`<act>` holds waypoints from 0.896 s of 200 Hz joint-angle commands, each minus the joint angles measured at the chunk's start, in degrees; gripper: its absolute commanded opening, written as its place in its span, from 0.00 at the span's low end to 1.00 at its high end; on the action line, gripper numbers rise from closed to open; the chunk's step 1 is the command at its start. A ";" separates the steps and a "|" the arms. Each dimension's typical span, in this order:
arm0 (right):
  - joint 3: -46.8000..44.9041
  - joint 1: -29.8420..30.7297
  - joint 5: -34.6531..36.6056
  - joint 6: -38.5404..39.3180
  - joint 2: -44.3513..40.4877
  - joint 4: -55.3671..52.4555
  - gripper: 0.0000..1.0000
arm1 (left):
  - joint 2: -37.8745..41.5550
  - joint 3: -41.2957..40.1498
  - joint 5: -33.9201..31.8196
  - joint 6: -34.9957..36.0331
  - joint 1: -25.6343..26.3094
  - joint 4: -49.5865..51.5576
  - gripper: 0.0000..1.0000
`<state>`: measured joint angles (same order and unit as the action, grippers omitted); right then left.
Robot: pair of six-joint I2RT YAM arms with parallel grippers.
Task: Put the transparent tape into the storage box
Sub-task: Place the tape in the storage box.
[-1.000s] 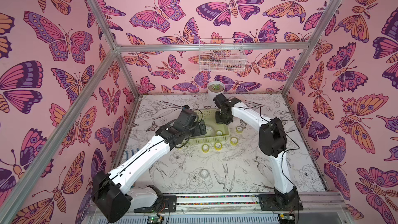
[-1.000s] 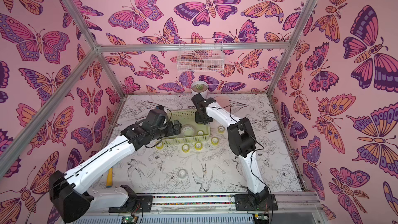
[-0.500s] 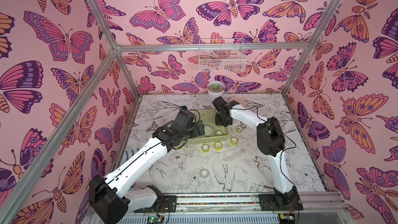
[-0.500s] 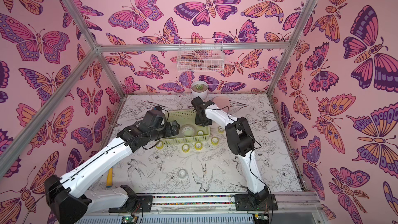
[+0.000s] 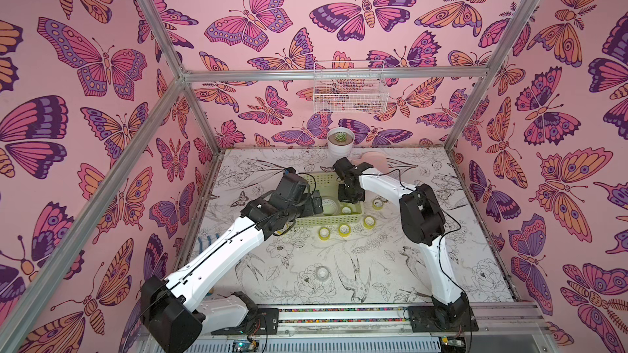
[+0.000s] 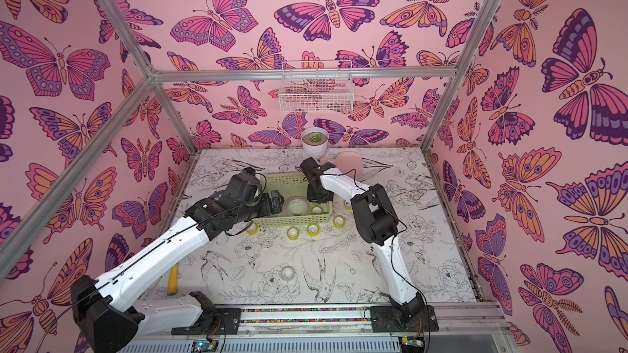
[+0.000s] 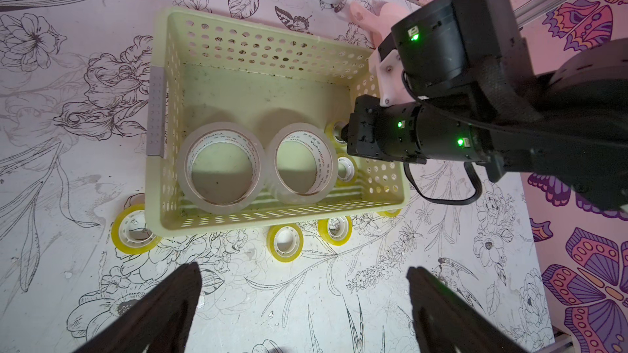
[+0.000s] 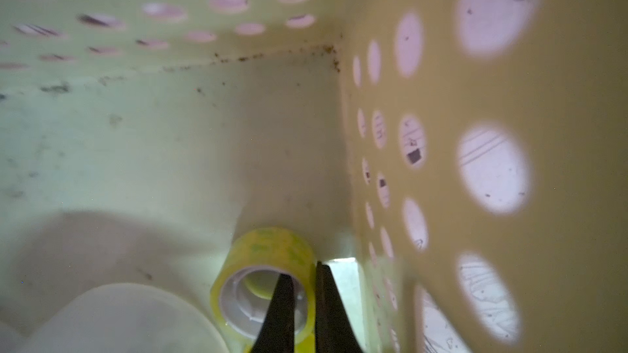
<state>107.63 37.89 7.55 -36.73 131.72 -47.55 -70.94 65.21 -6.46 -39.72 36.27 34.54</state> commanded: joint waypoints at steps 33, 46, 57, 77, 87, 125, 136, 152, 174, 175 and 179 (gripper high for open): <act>-1.79 0.46 0.26 -1.77 -1.78 -2.58 0.13 | -0.17 -0.70 -0.13 -0.36 -0.38 0.68 1.00; -1.36 0.46 0.24 -1.44 -2.00 -2.62 0.16 | -0.17 -0.61 -0.10 -0.35 -0.32 0.64 1.00; -0.79 0.50 0.51 -1.26 -2.21 -2.82 0.18 | -0.08 -0.70 -0.05 -0.36 -0.37 0.69 1.00; 0.37 0.44 1.13 -0.81 -2.92 -3.59 0.22 | 0.10 -0.77 -0.13 -0.40 -0.33 0.61 1.00; 0.64 0.44 1.56 -0.63 -3.45 -3.68 0.26 | 0.18 -0.79 -0.14 -0.39 -0.37 0.67 1.00; 0.92 0.44 1.99 -0.71 -5.55 -4.37 0.31 | 0.36 -0.79 -0.18 -0.36 -0.33 0.61 1.00; 0.86 0.43 1.97 -0.71 -6.58 -4.40 0.32 | 0.40 -0.70 -0.22 -0.31 -0.36 0.60 1.00; 0.82 0.48 2.08 -0.55 -8.37 -4.24 0.32 | 0.37 -0.70 -0.31 -0.18 -0.32 0.55 1.00; 0.77 0.49 2.64 0.46 -11.35 -3.88 0.38 | 0.12 -0.46 -0.22 -0.09 -0.34 0.36 1.00; 0.75 0.46 2.64 0.49 -11.46 -3.87 0.39 | 0.11 -0.45 -0.18 -0.09 -0.33 0.35 1.00; 0.67 0.50 2.95 0.68 -11.98 -3.84 0.42 | 0.02 -0.36 -0.14 -0.08 -0.32 0.34 1.00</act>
<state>106.45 38.28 8.38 -37.12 124.57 -50.22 -70.94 65.21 -6.46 -39.90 36.27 34.54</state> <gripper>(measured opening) 0.371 0.998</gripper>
